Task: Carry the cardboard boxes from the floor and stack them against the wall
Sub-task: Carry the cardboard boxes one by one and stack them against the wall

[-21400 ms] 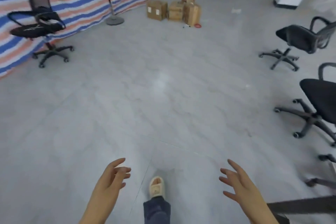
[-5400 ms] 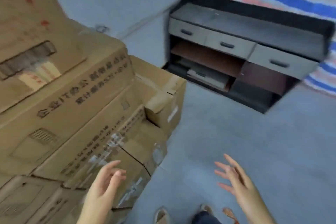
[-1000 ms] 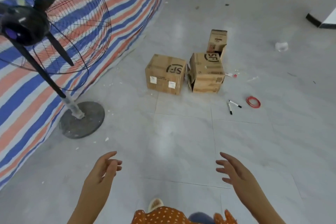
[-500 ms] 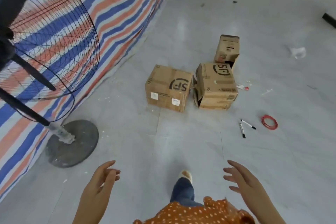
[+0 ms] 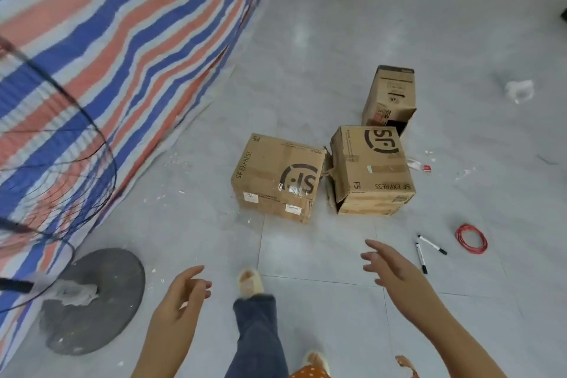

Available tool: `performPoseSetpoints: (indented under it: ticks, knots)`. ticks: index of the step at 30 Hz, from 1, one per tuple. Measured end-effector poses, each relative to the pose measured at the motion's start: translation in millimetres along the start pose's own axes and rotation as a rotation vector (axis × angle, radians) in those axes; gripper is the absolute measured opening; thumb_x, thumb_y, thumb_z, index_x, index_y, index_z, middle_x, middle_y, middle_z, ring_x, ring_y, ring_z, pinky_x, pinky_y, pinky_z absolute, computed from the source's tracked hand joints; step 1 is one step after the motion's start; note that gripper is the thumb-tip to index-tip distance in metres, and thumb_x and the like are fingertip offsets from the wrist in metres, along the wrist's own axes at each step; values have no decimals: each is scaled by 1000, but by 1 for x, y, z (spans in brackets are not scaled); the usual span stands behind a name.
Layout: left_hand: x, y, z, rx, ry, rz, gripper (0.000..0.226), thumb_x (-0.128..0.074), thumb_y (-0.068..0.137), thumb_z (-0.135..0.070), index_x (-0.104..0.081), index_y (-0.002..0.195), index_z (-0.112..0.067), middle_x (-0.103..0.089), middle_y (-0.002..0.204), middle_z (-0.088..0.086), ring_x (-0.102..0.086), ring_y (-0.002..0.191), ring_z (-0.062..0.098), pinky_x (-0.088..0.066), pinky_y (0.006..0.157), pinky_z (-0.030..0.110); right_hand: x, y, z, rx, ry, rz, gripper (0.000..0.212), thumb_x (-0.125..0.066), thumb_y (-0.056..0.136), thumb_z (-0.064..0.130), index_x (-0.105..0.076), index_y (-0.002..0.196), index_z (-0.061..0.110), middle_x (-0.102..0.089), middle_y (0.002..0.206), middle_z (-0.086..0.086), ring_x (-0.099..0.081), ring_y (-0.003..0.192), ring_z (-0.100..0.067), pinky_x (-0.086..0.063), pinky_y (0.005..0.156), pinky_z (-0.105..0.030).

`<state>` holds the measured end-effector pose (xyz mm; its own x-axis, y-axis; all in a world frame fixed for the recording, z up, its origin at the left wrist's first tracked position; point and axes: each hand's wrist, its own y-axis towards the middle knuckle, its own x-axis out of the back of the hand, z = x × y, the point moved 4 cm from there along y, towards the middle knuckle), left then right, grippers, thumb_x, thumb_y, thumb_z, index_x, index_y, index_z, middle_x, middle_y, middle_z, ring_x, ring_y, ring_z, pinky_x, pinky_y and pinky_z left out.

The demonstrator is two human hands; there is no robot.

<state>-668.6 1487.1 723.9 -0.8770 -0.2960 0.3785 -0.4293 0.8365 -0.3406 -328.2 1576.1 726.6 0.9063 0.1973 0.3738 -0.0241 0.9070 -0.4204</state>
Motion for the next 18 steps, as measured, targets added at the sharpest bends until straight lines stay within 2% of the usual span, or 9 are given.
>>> performPoseSetpoints:
  ticks: [2, 7, 10, 14, 16, 18]
  knots:
    - [-4, 42, -4, 41, 31, 33, 19, -50, 95, -20, -59, 104, -34, -70, 94, -5, -66, 93, 17, -48, 94, 47, -6, 23, -7, -69, 35, -28, 22, -48, 97, 29, -56, 115, 40, -68, 105, 15, -65, 95, 1, -50, 88, -30]
    - [-15, 174, -40, 65, 96, 120, 18, -45, 98, -22, -56, 112, -23, -66, 101, 4, -63, 94, 21, -48, 96, 44, -19, 91, -7, -245, 136, -155, 25, -49, 98, 24, -58, 121, 25, -69, 104, 9, -66, 95, -8, -51, 79, -29]
    - [-28, 247, -78, 20, 118, 176, 18, -44, 99, -21, -55, 113, -23, -64, 97, -2, -63, 92, 16, -49, 90, 37, -29, 143, 24, -273, 152, -173, 25, -47, 99, 24, -57, 122, 25, -68, 105, 8, -66, 95, -8, -50, 76, -27]
    - [-63, 329, -99, 40, 136, 267, 18, -43, 100, -16, -55, 113, -22, -65, 95, -1, -63, 88, 12, -48, 79, 26, -47, 217, 55, -257, 167, -159, 26, -42, 100, 22, -52, 124, 27, -65, 110, 6, -63, 99, -7, -50, 81, -26]
    - [-82, 365, -88, 117, 101, 237, 18, -42, 100, -17, -54, 114, -19, -64, 96, 2, -62, 88, 14, -48, 78, 27, -59, 258, 52, -304, 219, -143, 25, -41, 101, 20, -51, 124, 24, -64, 111, 2, -63, 98, -9, -51, 78, -24]
    - [-100, 401, -64, 226, 31, 150, 18, -43, 100, -20, -54, 113, -16, -63, 96, 5, -62, 87, 17, -49, 79, 30, -77, 299, 36, -378, 255, -121, 24, -40, 102, 19, -50, 124, 22, -63, 110, 0, -63, 93, -7, -51, 70, -17]
